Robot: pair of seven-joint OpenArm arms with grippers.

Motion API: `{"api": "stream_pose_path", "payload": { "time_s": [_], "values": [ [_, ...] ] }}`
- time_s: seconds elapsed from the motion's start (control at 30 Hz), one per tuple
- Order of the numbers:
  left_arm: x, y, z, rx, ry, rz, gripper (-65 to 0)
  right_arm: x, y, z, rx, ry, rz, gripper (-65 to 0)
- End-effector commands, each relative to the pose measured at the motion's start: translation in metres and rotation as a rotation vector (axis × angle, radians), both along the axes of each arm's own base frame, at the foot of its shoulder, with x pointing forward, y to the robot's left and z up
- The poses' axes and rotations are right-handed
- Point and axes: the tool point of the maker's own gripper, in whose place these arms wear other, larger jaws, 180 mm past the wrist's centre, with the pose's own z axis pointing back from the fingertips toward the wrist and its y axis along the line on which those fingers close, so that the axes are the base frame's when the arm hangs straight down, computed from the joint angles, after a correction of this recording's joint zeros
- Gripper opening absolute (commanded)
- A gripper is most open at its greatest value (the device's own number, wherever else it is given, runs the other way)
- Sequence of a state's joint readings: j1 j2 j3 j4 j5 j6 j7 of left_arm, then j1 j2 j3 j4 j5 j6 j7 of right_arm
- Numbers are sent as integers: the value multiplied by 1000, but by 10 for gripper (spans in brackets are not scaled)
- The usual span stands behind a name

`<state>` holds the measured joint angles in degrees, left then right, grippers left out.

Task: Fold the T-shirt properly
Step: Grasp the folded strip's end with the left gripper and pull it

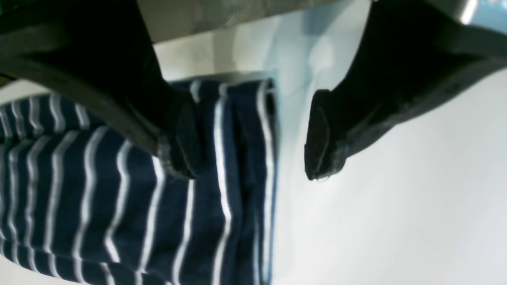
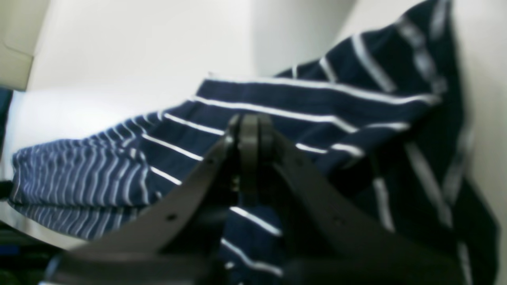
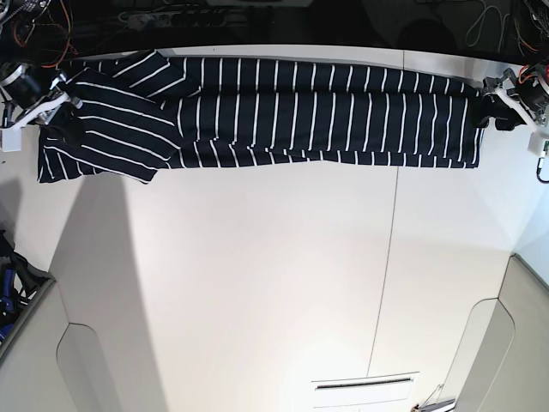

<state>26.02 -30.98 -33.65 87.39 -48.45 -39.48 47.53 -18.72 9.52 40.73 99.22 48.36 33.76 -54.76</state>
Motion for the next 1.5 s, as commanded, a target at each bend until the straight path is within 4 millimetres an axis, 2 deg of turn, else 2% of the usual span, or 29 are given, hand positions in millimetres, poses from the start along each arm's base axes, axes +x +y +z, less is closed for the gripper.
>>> {"api": "stream_pose_path", "payload": {
  "time_s": [0.0, 0.2, 0.33, 0.47, 0.73, 1.0, 1.03, 1.1, 1.3, 1.47],
  "values": [
    [8, 3, 10, 16, -37, -18, -211, 6, -1, 3, -17, -27, 9, -650],
    [7, 5, 5, 27, -29, -17, -211, 0, 12, -36, 30, 47, 5, -650],
    [4, 9, -1, 21, -20, 3, -211, -1, 17, -47, 64, 75, 5, -650],
    [0, 10, -6, -1, -11, 22, -211, 1, 19, -45, 93, 62, 0, -650],
    [4, 2, -1, -75, -37, 38, -212, 0, 30, -40, 170, 66, 18, -650],
    [-4, -42, -25, -151, 48, -66, -215, -2, 31, -40, 174, 74, 24, -650],
    [-6, -48, -28, -158, 59, -81, -227, -2, 32, -40, 178, 78, 27, -650],
    [-8, -57, -33, -170, 76, -104, -294, -3, 34, -39, 195, 80, 33, -650],
    [-8, -61, -34, -175, 78, -113, -634, -1, 37, -35, 227, 63, 33, -650],
    [3, -62, -27, -172, 38, -117, -650, 4, 38, -24, 264, 19, 24, -650]
  ]
}}
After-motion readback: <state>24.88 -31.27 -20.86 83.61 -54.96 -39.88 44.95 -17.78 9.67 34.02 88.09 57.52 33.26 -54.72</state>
